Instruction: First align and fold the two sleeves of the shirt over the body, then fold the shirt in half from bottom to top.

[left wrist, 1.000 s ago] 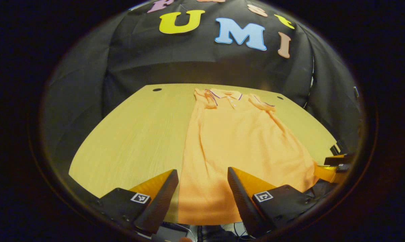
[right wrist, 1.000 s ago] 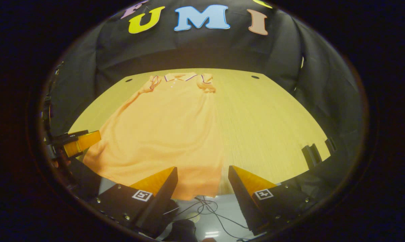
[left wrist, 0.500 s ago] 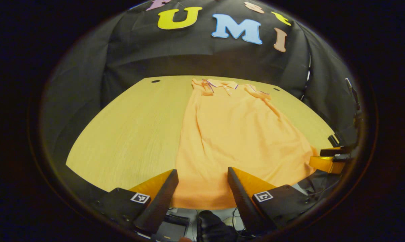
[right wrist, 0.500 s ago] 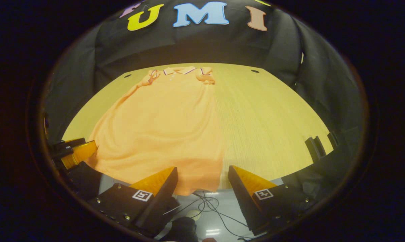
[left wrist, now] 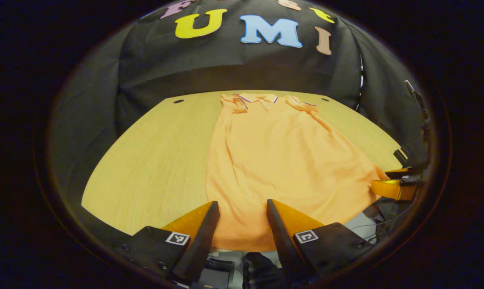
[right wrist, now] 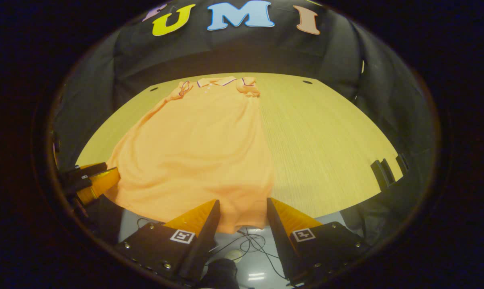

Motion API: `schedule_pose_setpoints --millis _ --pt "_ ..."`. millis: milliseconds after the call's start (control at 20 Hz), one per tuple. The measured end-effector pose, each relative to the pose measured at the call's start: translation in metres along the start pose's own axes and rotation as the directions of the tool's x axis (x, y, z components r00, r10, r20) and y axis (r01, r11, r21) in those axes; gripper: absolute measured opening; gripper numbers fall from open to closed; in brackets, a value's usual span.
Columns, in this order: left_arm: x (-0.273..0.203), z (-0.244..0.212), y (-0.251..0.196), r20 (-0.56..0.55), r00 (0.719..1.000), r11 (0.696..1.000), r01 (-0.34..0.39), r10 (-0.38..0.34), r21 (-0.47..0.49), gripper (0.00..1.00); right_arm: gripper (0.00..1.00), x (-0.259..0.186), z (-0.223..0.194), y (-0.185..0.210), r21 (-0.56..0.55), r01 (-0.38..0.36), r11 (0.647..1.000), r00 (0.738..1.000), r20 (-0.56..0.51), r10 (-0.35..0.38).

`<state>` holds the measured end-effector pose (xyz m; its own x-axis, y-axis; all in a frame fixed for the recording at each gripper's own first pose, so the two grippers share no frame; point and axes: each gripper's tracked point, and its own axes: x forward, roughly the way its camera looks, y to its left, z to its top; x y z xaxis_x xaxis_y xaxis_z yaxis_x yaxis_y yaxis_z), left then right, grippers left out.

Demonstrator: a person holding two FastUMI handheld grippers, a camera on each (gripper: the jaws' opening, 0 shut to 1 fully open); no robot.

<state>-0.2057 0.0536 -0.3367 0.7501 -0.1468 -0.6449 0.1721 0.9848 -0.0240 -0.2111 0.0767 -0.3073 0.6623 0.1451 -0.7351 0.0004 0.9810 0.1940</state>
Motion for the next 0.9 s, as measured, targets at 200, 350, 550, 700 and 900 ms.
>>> schedule_pose_setpoints --millis 200,350,550,700,900 --pt "0.004 0.001 -0.011 0.007 1.0 1.0 0.03 -0.03 -0.008 0.33 0.39 0.001 0.003 0.002 0.026 0.003 1.0 1.0 -0.004 -0.003" --pt "0.007 0.002 -0.013 0.003 1.0 0.999 0.023 -0.023 -0.039 0.12 0.06 0.003 0.004 0.012 0.077 -0.056 0.995 0.998 -0.006 0.057" --pt "0.007 0.001 -0.014 -0.013 1.0 0.999 -0.003 0.002 -0.05 0.06 0.01 0.001 0.004 0.009 0.093 -0.095 0.991 0.995 -0.011 0.096" --pt "0.005 0.001 -0.011 -0.034 0.999 0.998 -0.034 0.032 -0.055 0.06 0.01 -0.007 0.009 0.006 0.113 -0.118 0.987 0.993 0.004 0.118" --pt "-0.009 0.01 -0.009 -0.028 0.998 0.995 -0.059 0.056 -0.086 0.06 0.01 -0.026 0.033 0.004 0.11 -0.165 0.98 0.984 0.08 0.157"
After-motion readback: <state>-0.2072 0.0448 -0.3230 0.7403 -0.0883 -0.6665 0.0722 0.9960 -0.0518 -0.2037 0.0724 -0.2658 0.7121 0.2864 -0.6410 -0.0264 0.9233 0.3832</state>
